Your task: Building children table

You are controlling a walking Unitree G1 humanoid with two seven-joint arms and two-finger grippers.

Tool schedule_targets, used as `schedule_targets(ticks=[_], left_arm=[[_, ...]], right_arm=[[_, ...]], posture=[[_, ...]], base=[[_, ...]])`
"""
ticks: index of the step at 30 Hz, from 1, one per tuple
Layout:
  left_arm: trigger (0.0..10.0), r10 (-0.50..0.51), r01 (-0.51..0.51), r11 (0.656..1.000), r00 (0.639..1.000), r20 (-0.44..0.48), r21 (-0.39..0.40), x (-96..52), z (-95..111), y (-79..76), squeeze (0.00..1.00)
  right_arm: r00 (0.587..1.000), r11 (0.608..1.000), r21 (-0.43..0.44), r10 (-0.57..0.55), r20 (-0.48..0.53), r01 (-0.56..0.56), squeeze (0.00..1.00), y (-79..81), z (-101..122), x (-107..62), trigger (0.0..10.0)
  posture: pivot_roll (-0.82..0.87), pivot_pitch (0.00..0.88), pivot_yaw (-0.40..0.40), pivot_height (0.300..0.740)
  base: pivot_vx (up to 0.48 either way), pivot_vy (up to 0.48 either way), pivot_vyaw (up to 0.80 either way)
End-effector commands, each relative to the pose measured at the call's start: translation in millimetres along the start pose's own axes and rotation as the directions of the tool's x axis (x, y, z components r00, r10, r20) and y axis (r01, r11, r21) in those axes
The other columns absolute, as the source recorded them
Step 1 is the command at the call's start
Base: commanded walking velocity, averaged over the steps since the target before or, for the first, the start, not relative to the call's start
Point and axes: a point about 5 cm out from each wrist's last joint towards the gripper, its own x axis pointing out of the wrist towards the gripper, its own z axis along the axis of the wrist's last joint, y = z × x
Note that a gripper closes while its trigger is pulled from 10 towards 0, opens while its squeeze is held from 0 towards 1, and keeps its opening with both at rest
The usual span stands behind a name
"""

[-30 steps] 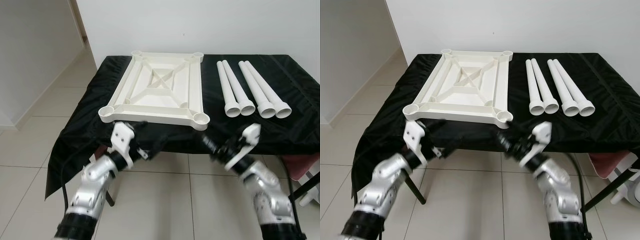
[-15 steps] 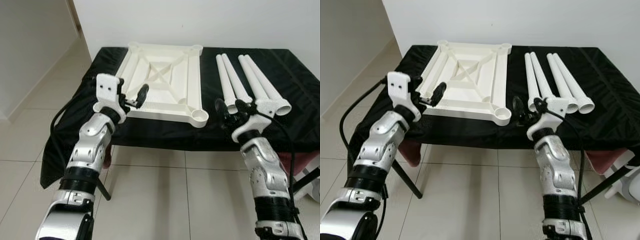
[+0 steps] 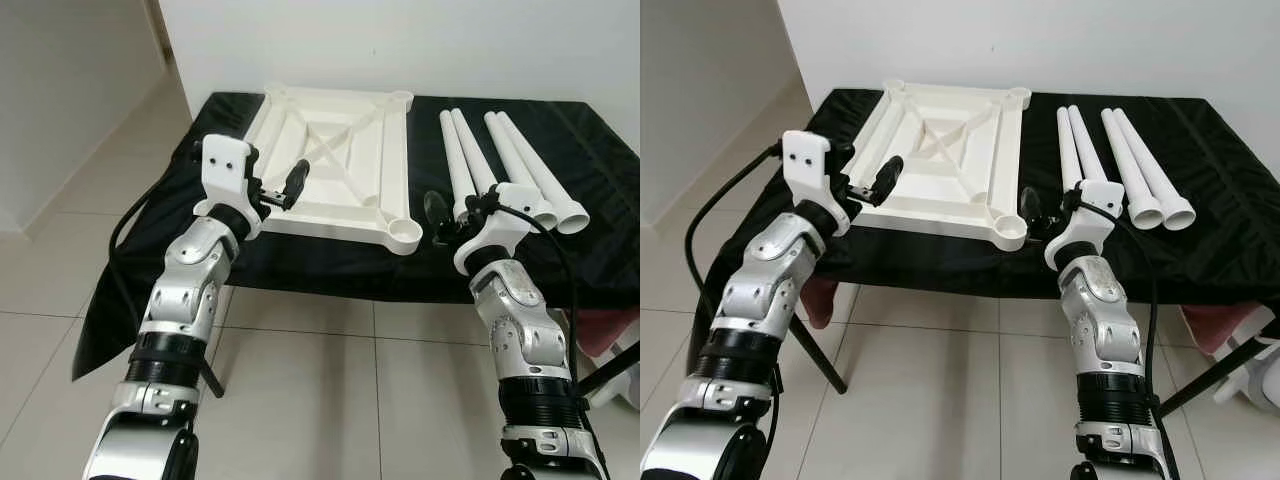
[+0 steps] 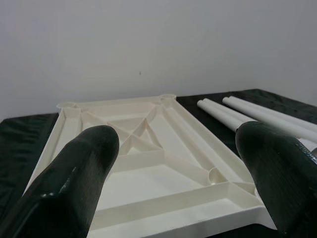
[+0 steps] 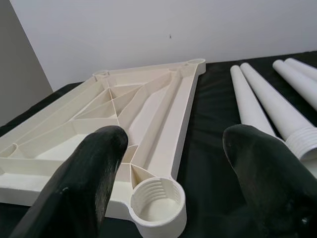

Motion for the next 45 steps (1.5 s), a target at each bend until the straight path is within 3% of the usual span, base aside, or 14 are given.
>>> schedule_targets(ticks=[1,3,6,9,13,17,22,24,30,37,45], left_arm=[[10.0,0.175,-0.175,0.984,0.984,-0.008,0.026,-5.1,-1,9.6,0.00],[10.0,0.208,-0.205,0.976,0.977,-0.039,0.072,-10.7,-8,12.2,0.00],[10.0,0.211,-0.206,0.975,0.976,-0.059,0.080,-12.6,-12,12.7,0.00],[10.0,0.185,-0.183,0.982,0.980,-0.074,0.036,-15.5,-17,10.4,0.00],[10.0,0.190,-0.190,0.982,0.971,-0.147,0.018,-37.6,-47,4.5,0.00],[10.0,0.219,-0.229,0.973,0.959,-0.179,-0.035,-53.7,-54,2.9,0.00],[10.0,0.217,-0.230,0.972,0.955,-0.201,-0.041,-62.4,-61,0.1,0.00],[10.0,0.206,-0.217,0.976,0.953,-0.220,-0.026,-64.3,-64,-0.2,0.00],[10.0,0.244,-0.239,0.970,0.950,-0.195,0.046,-65.5,-62,11.2,0.00],[10.0,0.305,-0.304,0.952,0.935,-0.181,0.034,-64.7,-59,15.9,0.00],[10.0,0.314,-0.319,0.948,0.934,-0.170,-0.007,-63.4,-57,7.5,0.00]], right_arm=[[1.000,1.000,-0.014,0.002,0.020,-0.001,0.00,4.1,3,-2.1,10.0],[0.999,0.999,-0.027,-0.041,0.003,0.041,0.00,0.8,3,-5.9,10.0],[0.998,0.997,-0.042,-0.068,-0.009,0.067,0.00,-1.6,2,-7.9,10.0],[0.997,0.994,-0.068,-0.081,-0.005,0.080,0.00,-0.4,0,-11.9,10.0],[0.996,0.998,-0.049,-0.051,-0.076,0.047,0.00,7.0,-24,-29.3,10.0],[0.992,0.996,-0.050,-0.072,-0.105,0.067,0.00,4.7,-29,-37.7,10.0],[0.991,0.994,-0.077,-0.082,-0.102,0.074,0.00,3.8,-34,-43.4,10.0],[0.994,0.990,-0.120,-0.080,-0.073,0.071,0.00,6.9,-37,-47.7,10.0],[0.997,0.991,-0.128,-0.041,-0.060,0.033,0.00,14.4,-39,-52.3,10.0],[0.998,0.989,-0.144,-0.023,-0.056,0.015,0.00,12.7,-40,-53.9,10.0],[1.000,0.990,-0.137,0.015,-0.009,-0.016,0.00,14.8,-32,-43.1,10.0]], posture=[[-0.13,0.004,0.085,0.740],[-0.12,0.000,0.081,0.740],[-0.12,0.000,0.081,0.740],[-0.11,0.005,0.076,0.740],[-0.11,0.008,0.076,0.740],[-0.12,0.009,0.089,0.740],[-0.11,0.014,0.095,0.740],[-0.11,0.013,0.088,0.740],[-0.11,0.005,0.075,0.740],[-0.11,0.014,0.081,0.740],[-0.10,0.021,0.058,0.740]], base=[[0.000,0.000,0.00],[0.000,0.000,0.00],[0.000,0.000,0.00],[0.000,0.000,0.00],[0.000,0.000,0.00],[0.000,0.000,0.00],[0.000,0.000,0.00],[0.000,0.000,0.00],[0.000,0.000,0.00],[0.000,0.000,0.00],[0.000,0.000,0.00]])
